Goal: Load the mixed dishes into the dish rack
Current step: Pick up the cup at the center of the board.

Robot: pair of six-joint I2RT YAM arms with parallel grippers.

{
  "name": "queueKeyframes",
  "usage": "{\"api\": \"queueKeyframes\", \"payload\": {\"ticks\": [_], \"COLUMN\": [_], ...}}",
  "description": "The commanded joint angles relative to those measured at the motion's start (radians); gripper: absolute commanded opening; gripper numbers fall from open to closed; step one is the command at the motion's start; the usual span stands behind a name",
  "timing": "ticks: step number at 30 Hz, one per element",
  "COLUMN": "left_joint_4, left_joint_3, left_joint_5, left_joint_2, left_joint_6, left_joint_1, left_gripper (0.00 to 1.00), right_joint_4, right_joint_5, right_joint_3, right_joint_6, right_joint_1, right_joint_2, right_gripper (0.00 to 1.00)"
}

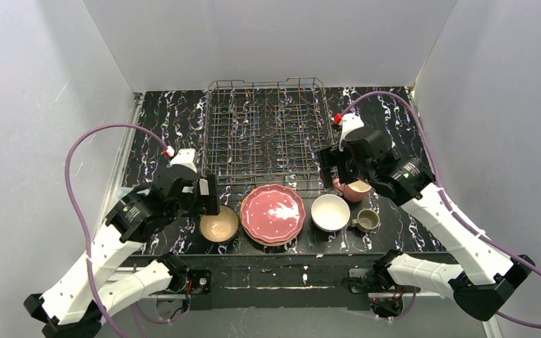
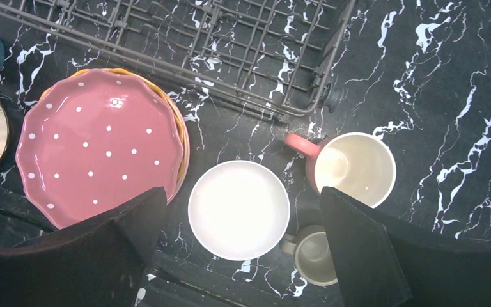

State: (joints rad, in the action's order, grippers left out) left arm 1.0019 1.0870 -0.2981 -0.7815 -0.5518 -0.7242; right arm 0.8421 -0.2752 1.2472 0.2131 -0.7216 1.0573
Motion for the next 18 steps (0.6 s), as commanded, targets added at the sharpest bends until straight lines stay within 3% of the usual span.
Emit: {"api": "queueKeyframes", "payload": {"ticks": [1,7,18], "left_joint_4": [0.052,0.05,-0.004], "left_joint_3": [-0.024,-0.026,-0.074], "left_joint_5": [-0.12,-0.136,0.042], "left_joint_2": [-0.063,-0.113,-0.12], "left_joint_6": [-0.087,-0.105,-0.063], "left_joint_1": [-0.002,0.037,0.302], "left_gripper": [0.99,0.94,0.84], "right_joint_4": [-0.025,-0.024,-0.082], "right_joint_5": [0.04,0.039,0.081], "right_joint_3": [0.022,0.027,-0.004], "right_joint_6": [-0.007,-0.007,-0.004], "right_joint_1": [-0.002,-0.002,-0.004], "right_joint_2": [0.02,0.069,0.074], "right_gripper": [1.0,0.95,0.94]}}
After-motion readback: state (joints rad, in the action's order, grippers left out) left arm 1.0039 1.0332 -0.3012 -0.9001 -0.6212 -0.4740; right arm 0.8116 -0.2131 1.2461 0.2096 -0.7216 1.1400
